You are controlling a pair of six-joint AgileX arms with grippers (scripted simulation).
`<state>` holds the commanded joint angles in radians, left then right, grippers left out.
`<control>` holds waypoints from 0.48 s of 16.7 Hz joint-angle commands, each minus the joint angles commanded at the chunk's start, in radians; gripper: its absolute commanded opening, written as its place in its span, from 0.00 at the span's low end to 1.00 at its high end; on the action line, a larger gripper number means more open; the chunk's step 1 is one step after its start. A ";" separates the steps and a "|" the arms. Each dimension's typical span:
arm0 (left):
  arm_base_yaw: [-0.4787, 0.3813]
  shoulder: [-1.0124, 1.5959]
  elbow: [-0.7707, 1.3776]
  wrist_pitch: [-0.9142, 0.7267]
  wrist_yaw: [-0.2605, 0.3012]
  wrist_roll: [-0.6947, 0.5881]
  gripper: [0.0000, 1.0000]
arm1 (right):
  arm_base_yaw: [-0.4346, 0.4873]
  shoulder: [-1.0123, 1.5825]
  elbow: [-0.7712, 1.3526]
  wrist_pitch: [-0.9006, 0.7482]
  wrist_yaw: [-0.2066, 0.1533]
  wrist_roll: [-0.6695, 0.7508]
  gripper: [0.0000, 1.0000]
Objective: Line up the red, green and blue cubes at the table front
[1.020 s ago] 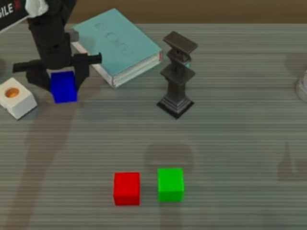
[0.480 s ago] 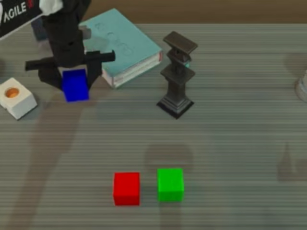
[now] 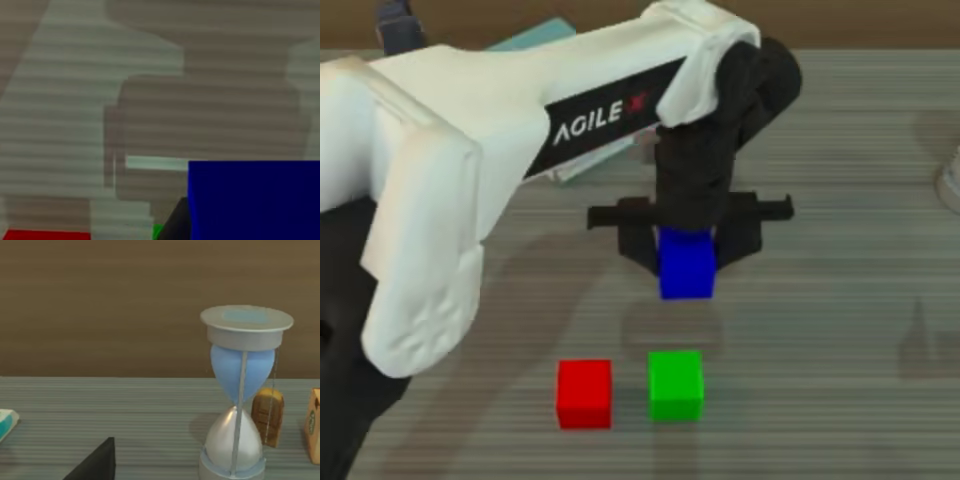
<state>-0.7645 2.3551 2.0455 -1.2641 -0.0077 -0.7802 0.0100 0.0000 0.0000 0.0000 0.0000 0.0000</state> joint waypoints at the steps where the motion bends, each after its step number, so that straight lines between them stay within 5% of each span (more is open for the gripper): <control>1: -0.063 -0.004 0.001 -0.004 0.000 -0.050 0.00 | 0.000 0.000 0.000 0.000 0.000 0.000 1.00; 4: -0.194 -0.021 0.001 -0.009 -0.003 -0.169 0.00 | 0.000 0.000 0.000 0.000 0.000 0.000 1.00; 8: -0.230 -0.029 -0.001 -0.009 -0.004 -0.204 0.00 | 0.000 0.000 0.000 0.000 0.000 0.000 1.00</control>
<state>-0.9946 2.3259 2.0449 -1.2730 -0.0122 -0.9843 0.0100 0.0000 0.0000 0.0000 0.0000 0.0000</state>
